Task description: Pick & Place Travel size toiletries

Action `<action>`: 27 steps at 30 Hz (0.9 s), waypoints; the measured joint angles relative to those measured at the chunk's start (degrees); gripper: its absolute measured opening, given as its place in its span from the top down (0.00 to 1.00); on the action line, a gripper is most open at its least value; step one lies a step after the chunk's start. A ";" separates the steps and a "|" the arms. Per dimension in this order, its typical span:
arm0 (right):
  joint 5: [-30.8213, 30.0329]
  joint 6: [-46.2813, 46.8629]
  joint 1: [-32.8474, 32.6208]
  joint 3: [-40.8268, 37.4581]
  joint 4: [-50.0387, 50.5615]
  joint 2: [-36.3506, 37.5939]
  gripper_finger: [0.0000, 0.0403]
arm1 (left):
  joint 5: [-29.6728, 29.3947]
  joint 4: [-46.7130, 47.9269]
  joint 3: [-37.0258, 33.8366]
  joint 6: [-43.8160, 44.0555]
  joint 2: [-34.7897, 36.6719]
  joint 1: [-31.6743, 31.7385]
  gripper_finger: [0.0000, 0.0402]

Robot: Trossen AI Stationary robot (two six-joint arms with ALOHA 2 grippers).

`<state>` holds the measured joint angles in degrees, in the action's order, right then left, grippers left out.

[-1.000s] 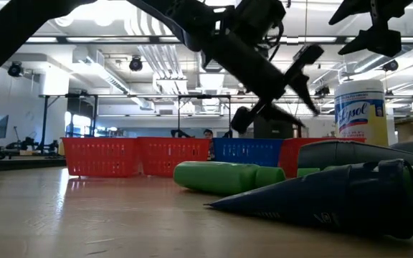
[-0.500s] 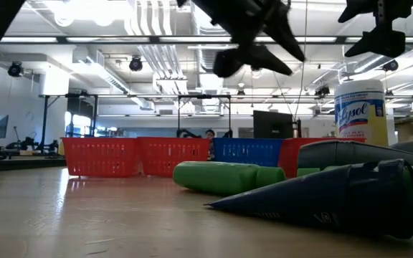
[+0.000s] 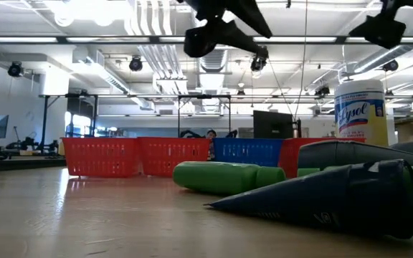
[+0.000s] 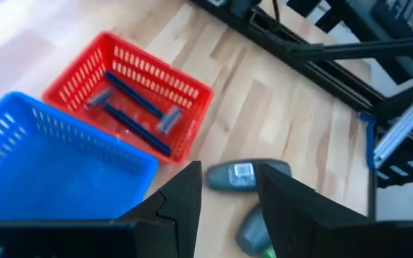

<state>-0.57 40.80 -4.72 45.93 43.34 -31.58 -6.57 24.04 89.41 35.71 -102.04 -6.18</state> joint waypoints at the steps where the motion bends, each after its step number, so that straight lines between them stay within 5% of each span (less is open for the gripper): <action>1: 0.02 -0.12 -0.04 -0.59 0.37 1.25 0.18 | 0.02 -0.25 -1.01 0.41 0.67 -0.27 0.66; 22: -0.25 0.49 -0.01 -9.24 10.08 23.54 0.32 | -5.09 -10.50 -31.95 5.27 21.08 -5.59 0.66; 27: -0.05 -1.76 -0.01 -10.65 9.84 27.38 0.35 | -6.16 -10.89 -38.21 12.77 26.86 -5.40 0.66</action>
<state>-0.62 39.04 -4.73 35.28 53.18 -4.21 -12.73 13.15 51.21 48.49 -75.18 -11.57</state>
